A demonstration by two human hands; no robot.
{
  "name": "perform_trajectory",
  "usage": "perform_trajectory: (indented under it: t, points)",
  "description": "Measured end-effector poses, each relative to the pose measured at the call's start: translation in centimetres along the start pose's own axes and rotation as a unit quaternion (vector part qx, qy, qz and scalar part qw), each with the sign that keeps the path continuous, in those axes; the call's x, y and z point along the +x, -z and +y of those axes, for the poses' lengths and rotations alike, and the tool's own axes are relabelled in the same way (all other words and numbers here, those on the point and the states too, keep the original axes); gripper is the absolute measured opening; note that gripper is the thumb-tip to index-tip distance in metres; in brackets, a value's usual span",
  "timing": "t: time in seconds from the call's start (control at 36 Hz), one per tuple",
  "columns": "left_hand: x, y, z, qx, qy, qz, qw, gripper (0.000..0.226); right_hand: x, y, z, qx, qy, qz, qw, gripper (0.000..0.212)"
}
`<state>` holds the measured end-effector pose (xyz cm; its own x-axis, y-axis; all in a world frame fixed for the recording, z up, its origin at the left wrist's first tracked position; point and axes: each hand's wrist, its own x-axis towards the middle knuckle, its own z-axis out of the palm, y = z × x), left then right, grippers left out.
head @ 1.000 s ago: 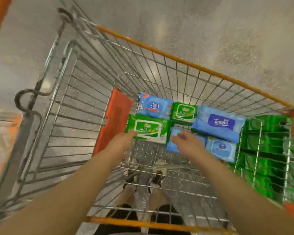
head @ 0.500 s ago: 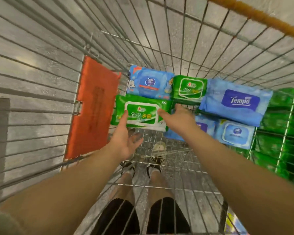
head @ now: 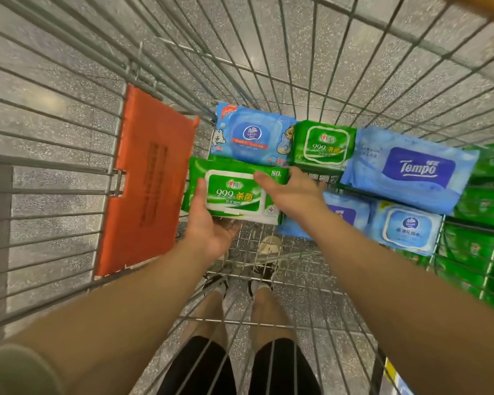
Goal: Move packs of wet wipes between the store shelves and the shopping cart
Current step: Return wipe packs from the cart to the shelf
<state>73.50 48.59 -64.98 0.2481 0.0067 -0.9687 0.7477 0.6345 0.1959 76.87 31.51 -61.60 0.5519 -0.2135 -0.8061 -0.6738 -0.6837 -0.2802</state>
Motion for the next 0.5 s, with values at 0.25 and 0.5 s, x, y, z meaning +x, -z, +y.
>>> perform_trajectory:
  t: [0.25,0.5]
  points:
    - [-1.0,0.4,-0.8,0.003,0.011,-0.021,1.000,0.071,-2.1,-2.0,2.3,-0.148,0.083,0.019,0.985,0.092]
    - [-1.3,0.7,-1.2,-0.001,0.011,-0.021,1.000,0.071,-1.4,0.0,2.1,-0.165,0.056,-0.049,0.983,0.106]
